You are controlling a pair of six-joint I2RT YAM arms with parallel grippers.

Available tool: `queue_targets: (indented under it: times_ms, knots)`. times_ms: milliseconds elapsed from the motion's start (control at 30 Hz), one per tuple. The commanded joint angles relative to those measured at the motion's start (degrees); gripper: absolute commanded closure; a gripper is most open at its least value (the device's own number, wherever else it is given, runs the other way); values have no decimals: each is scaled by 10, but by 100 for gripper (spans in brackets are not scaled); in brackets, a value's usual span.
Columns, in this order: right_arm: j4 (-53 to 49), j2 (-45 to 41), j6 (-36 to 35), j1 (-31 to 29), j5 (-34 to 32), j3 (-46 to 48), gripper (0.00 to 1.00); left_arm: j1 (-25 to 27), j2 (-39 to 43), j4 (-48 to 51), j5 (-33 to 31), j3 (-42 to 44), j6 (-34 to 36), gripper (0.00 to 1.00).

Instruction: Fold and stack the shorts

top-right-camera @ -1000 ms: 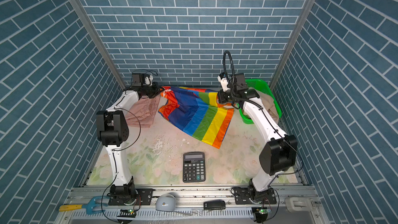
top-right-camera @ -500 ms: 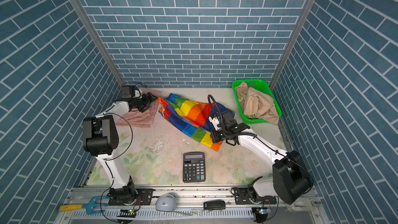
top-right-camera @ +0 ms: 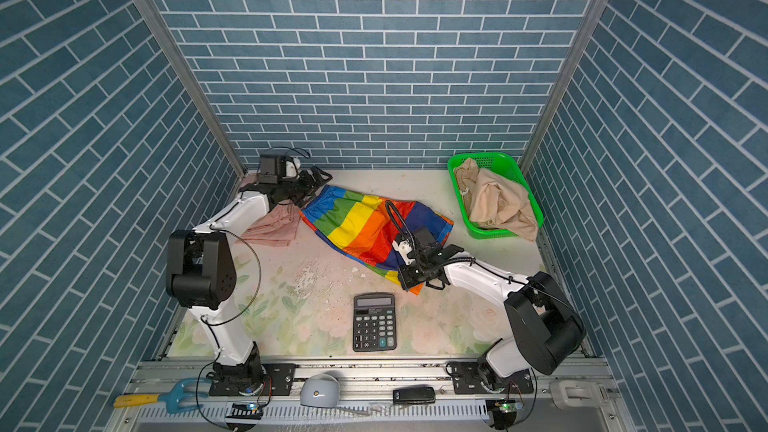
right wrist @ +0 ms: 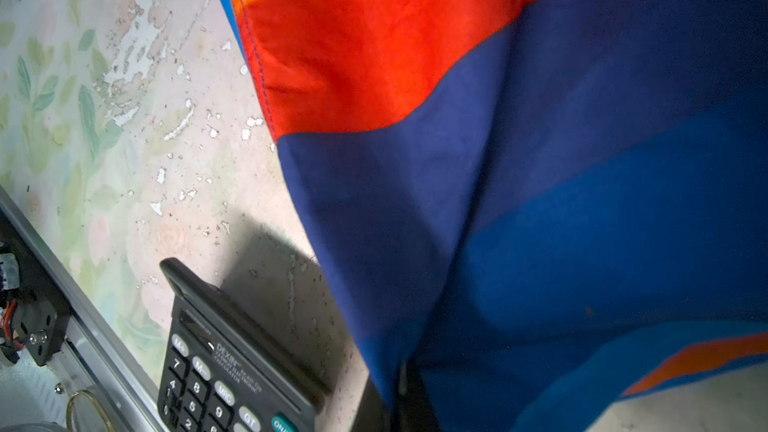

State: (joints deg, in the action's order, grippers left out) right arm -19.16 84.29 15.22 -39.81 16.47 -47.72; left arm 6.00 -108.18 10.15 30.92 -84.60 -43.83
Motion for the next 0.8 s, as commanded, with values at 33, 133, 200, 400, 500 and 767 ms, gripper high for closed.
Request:
queue_targets:
  times_ms: [33,133,200,400,500,767]
  knots:
    - [-13,-9,8,-4,-25,13,86,18,-49,-11,11,14,-20,0]
    - [-30,-28,-1,-4,-40,13,82,13,-57,-4,5,24,-2,0]
    - [-38,-34,-7,-5,-46,11,82,10,-62,21,-3,16,22,0]
    - [-47,-26,-14,-4,-39,9,69,-2,-90,43,-9,8,44,0]
    - [-51,-35,-12,-4,-42,21,65,-4,-105,46,-14,12,53,0]
    - [-96,-79,36,7,-104,24,43,-29,-143,60,-27,8,77,0]
